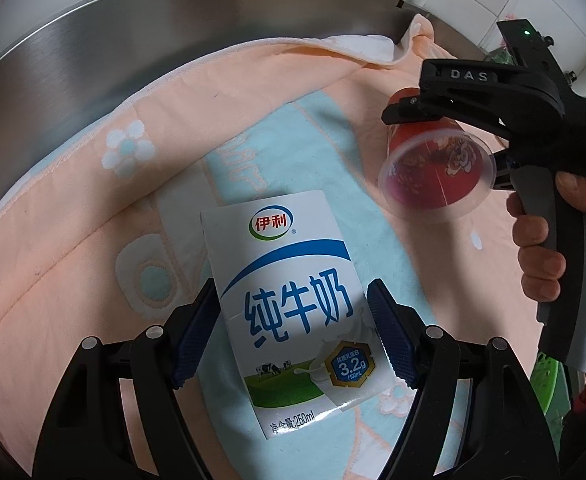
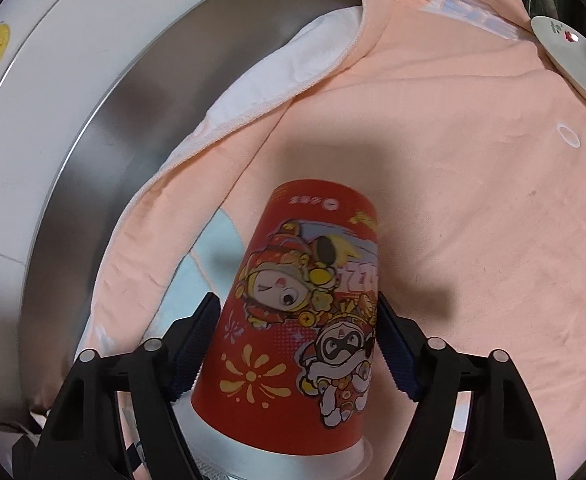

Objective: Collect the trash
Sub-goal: 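Grasp the white milk carton with the left gripper while the right gripper grasps the red cup, then carry the milk carton and red cup to the green basket and release both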

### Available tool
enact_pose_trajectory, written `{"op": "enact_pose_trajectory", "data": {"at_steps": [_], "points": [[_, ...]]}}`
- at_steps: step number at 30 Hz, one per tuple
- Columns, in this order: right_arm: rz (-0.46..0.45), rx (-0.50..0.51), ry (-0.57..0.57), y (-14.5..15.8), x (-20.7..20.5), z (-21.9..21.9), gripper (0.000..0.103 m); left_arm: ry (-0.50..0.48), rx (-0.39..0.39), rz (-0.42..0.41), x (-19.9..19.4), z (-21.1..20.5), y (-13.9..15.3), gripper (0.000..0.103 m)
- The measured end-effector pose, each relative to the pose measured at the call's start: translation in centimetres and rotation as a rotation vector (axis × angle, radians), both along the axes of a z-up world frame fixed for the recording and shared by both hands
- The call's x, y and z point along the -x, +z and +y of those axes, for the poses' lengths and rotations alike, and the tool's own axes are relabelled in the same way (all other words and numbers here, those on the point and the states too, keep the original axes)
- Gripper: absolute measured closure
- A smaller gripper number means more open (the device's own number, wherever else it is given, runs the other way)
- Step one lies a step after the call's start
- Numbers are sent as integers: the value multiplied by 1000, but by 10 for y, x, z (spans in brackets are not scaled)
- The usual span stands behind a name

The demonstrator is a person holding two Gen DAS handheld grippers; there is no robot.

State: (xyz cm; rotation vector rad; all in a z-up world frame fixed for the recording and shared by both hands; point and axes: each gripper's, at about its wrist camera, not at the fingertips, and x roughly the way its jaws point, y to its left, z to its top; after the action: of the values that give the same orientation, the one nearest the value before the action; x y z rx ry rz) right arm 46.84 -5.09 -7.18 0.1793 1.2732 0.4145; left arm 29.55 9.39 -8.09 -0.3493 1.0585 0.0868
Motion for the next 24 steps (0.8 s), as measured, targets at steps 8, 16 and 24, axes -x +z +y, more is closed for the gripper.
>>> {"op": "enact_pose_trajectory", "data": {"at_steps": [8,16,24], "points": [[-27,-19,25,14,20,-12,34,-3,9,-9,7,-2,3,30],[-54,-46,32,26,46,-33,35,-19,-1,-32,20,-14,15,31],[-94,-67,26,47,83,-75,36,-57,-1,-60,34,-40,32,31]]}}
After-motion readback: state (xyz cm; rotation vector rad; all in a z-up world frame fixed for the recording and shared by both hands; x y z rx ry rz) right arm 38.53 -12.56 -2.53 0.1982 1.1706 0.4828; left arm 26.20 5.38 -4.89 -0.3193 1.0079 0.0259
